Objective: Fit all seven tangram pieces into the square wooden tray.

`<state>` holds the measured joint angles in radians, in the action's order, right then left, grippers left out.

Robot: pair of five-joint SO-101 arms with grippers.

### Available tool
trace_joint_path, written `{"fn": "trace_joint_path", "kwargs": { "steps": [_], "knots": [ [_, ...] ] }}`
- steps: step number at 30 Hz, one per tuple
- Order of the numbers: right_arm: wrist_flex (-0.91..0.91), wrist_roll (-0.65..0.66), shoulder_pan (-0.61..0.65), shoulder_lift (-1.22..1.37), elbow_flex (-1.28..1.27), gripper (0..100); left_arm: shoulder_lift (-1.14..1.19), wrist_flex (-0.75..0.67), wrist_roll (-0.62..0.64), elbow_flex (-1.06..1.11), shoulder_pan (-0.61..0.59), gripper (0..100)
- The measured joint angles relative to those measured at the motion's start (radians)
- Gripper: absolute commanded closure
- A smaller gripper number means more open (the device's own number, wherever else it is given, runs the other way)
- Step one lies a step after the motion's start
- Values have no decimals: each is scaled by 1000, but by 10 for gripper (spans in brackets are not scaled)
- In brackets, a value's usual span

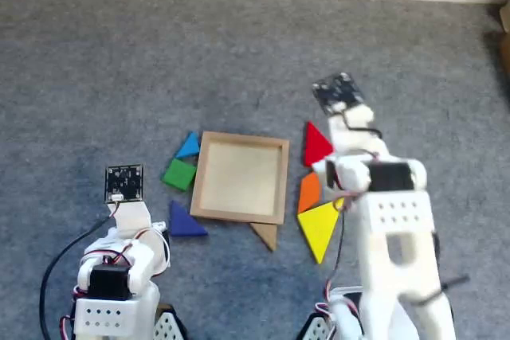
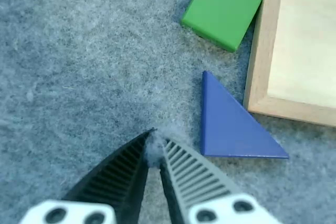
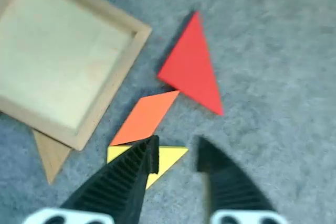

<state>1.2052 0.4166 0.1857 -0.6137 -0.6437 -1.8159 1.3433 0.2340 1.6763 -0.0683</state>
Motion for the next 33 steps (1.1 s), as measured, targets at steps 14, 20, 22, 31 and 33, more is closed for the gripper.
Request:
{"fn": "trace_joint_path", "kwargs": {
  "steps": [14,20,22,31,33],
  "knots": [
    [-121,3,58,609,304,666,0,0,0,0,0,995],
    [-127,3,60,841,445,666,0,0,0,0,0,995],
    [-129,3,58,895,476,666,0,0,0,0,0,995],
    [-130,20,58,1002,517,666,0,0,0,0,0,995],
    [-130,49,58,1003,519,666,0,0,0,0,0,995]
  ]
}}
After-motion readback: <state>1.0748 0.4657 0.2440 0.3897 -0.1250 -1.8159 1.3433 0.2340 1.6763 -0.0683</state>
